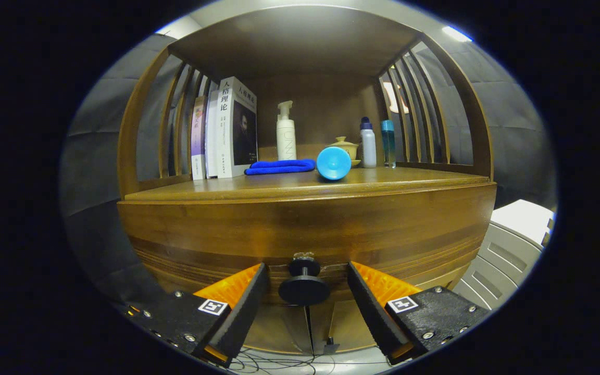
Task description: Pull open the drawer, take out the items inside it, and place them on the countertop above the cabinet.
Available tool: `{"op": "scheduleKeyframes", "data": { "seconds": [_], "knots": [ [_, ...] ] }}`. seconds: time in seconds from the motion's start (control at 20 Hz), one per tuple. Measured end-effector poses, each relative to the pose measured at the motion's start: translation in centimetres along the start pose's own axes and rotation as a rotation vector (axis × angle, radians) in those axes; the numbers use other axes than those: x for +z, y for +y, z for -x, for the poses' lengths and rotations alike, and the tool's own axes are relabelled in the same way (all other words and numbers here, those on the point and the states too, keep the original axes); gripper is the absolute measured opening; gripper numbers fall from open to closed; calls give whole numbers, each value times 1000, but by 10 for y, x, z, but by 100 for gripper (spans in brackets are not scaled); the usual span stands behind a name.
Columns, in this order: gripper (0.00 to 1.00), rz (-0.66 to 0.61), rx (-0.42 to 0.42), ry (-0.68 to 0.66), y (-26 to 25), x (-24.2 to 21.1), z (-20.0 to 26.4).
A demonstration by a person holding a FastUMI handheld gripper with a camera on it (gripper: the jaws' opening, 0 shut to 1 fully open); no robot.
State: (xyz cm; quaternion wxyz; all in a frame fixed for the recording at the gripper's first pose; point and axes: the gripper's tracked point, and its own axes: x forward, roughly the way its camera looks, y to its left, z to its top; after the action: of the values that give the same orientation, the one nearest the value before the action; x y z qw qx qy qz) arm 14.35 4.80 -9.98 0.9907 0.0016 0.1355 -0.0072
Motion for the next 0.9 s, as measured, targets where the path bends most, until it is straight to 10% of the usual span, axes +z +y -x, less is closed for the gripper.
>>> {"op": "scheduleKeyframes", "data": {
  "seconds": [0.9],
  "knots": [
    [95,68,116,-163,-12,79,90]
  ]
}}
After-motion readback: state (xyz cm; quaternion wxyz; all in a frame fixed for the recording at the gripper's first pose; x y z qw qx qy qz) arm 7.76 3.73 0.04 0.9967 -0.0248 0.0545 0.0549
